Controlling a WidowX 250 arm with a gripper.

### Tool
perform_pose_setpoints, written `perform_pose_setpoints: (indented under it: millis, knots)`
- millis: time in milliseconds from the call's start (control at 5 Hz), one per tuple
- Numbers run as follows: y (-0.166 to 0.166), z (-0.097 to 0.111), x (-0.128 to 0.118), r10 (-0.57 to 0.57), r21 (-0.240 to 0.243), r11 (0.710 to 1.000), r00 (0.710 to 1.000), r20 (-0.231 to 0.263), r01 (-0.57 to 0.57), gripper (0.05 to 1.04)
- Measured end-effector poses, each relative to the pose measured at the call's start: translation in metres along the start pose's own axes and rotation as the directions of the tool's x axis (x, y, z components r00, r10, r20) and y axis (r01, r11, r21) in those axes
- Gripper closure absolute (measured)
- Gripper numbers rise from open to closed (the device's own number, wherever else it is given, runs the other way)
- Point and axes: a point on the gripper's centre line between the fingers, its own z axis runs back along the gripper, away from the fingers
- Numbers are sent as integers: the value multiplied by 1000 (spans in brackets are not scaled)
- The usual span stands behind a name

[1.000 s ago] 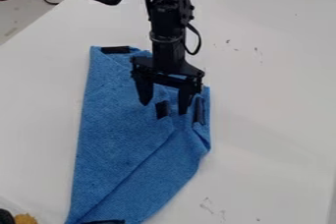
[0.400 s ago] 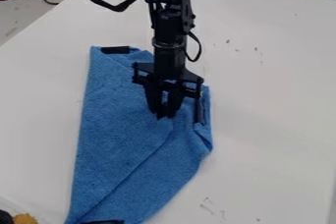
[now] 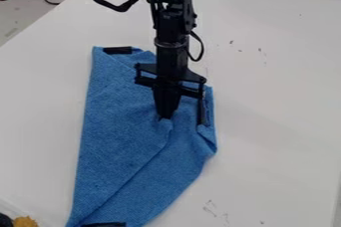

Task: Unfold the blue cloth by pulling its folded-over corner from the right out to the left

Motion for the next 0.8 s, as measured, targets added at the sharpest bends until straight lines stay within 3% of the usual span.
perform_pose_setpoints:
  millis: [400,600,800]
  knots:
    - [1,3,-1,5,33,999,1000,-5,-5,1030]
    - [8,38,-4,27,81,996,998,59,-32,1030]
    - [26,62,-16,68,107,991,992,105,-79,1030]
